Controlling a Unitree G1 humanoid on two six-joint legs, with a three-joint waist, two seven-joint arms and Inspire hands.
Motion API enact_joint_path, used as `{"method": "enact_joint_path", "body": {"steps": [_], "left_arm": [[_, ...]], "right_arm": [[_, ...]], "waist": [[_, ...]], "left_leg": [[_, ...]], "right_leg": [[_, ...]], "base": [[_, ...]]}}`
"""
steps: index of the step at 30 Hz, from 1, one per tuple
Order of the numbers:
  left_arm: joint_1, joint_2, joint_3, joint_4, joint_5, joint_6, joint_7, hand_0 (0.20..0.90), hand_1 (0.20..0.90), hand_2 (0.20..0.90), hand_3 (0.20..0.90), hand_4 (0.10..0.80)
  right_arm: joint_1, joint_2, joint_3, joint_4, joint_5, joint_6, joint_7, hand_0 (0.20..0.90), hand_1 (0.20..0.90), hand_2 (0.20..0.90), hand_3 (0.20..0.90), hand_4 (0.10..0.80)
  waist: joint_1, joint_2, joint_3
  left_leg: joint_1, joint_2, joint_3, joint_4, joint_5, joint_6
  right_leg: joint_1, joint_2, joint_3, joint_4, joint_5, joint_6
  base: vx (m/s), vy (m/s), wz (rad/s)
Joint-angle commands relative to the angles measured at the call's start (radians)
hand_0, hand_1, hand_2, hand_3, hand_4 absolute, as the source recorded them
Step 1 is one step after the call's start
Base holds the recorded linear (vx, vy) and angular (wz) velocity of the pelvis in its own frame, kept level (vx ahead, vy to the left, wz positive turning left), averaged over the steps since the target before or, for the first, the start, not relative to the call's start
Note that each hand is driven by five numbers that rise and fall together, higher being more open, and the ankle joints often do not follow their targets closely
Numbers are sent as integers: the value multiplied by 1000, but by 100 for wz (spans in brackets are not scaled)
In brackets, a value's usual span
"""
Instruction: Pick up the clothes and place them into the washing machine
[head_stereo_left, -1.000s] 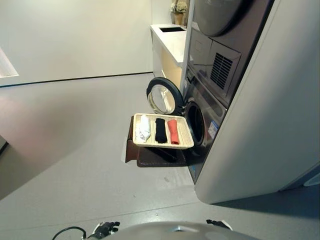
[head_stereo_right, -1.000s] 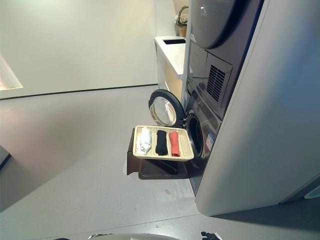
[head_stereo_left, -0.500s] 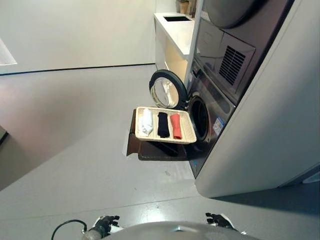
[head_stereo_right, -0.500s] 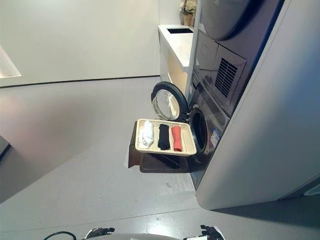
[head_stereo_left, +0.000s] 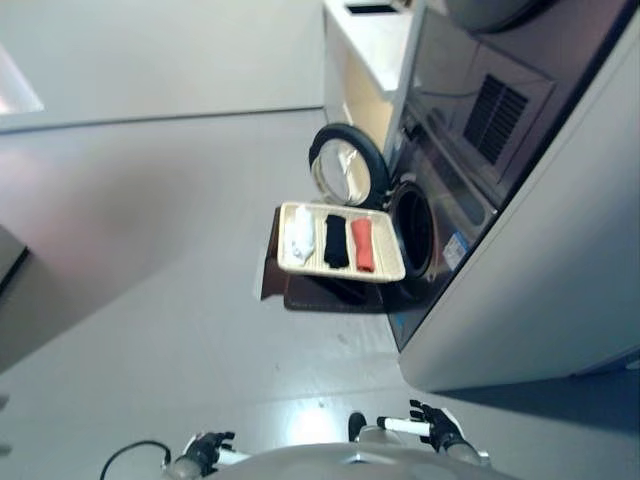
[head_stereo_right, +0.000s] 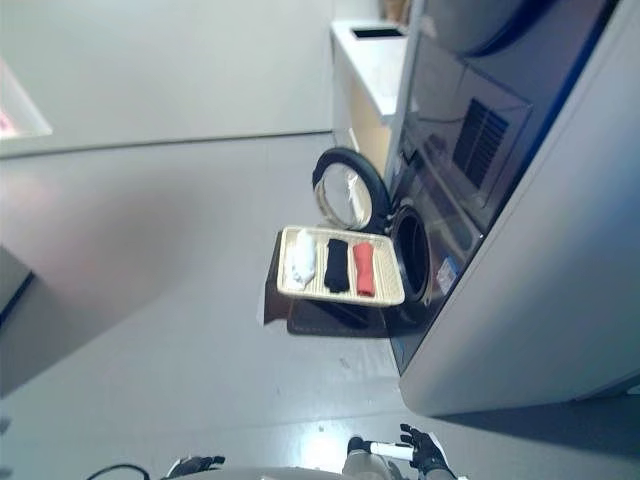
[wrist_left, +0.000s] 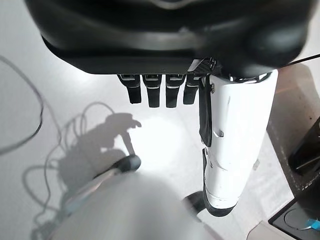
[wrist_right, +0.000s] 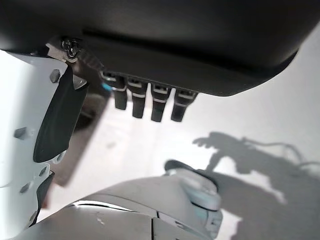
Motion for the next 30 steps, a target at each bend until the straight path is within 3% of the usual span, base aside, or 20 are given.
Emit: {"method": "enact_joint_path", "body": {"steps": [1,4,7,8,10,13,14,16,19,20,22,25,28,30], "left_arm": [[-62,-27,6,-37,-45,-47,5,900,900,900,900,800],[-88,-36,-23,-85,-59,-50,8,900,900,900,900,800],[-105,-33,-15,-113,-86,-60,21,900,900,900,900,800],[-104,-33,-17,-118,-88,-63,22,900,900,900,900,800],[-98,-34,-14,-117,-94,-70,30,900,900,900,900,800],[-92,-31,-6,-94,-92,-73,46,900,900,900,900,800],[-86,-29,-4,-82,-86,-71,49,900,900,900,900,800],[-79,-28,5,-70,-85,-70,50,900,900,900,900,800],[-72,-31,10,-53,-83,-67,49,900,900,900,900,800],[-71,-31,12,-47,-82,-65,45,900,900,900,900,800],[-65,-28,17,-47,-82,-65,44,900,900,900,900,800],[-68,-21,21,-62,-84,-74,38,900,900,900,900,800],[-85,-3,19,-67,-80,-75,40,900,900,900,900,800],[-95,11,12,-92,-85,-80,41,900,900,900,900,800]], "right_arm": [[54,-47,33,53,-14,17,-25,900,900,900,900,800],[34,-68,41,26,12,12,-33,900,900,900,900,800],[-5,-81,70,20,25,12,-41,900,900,900,900,800],[-12,-80,76,17,30,10,-47,900,900,900,900,800],[-36,-81,87,9,48,4,-56,900,900,900,900,800],[-48,-69,104,12,57,-6,-60,900,900,900,900,800],[-44,-65,115,17,52,-10,-65,900,900,900,900,800],[-36,-68,114,29,56,-12,-67,900,900,900,900,800],[-23,-71,105,40,63,-10,-65,900,900,900,900,800],[-20,-73,95,48,66,-6,-60,900,900,900,900,800],[-15,-70,97,58,63,-4,-59,900,900,900,900,800],[-9,-61,91,78,58,-3,-53,900,900,900,900,800],[-16,-57,71,73,75,-7,-49,900,900,900,900,800],[-21,-57,68,57,76,-11,-46,900,900,900,900,800]], "waist": [[-13,13,-5],[3,-19,14],[49,-62,50],[61,-72,55],[104,-83,70],[133,-80,78],[162,-56,86],[181,-29,75],[187,-23,76],[185,-16,64],[197,-17,56],[205,-29,35],[207,-44,19],[195,-43,23]], "left_leg": [[165,16,-72,136,139,-83],[-33,-21,-48,534,315,-116],[-150,-40,8,763,313,-88],[-197,-27,39,798,311,-83],[-335,8,86,721,269,-60],[-413,74,107,491,310,-72],[-396,97,83,232,342,-88],[-398,105,22,11,393,-105],[-391,104,6,-91,421,-126],[-387,102,25,-92,429,-131],[-373,91,0,-83,436,-127],[-382,45,-9,-4,393,-105],[-382,0,19,46,332,-72],[-347,-32,27,54,297,-44]], "right_leg": [[-28,51,27,-250,193,20],[91,47,32,-279,139,-30],[183,42,62,-281,99,-65],[204,40,67,-280,89,-72],[255,45,90,-271,56,-72],[299,55,119,-274,12,-57],[362,69,150,-290,-32,-35],[401,82,183,-303,-66,-26],[453,72,212,-306,-102,-20],[484,58,232,-306,-122,-9],[500,43,239,-302,-132,-6],[515,-9,252,-245,-155,17],[467,-48,267,-101,-100,52],[387,-53,278,67,12,71]], "base": [[309,-229,58],[275,-252,36],[266,-238,-13],[297,-183,-33],[327,-82,-28],[352,53,-23],[548,184,-51],[446,153,-49],[338,110,-45],[452,200,-61],[287,149,-78],[314,211,-117],[278,176,-23],[213,180,16]]}}
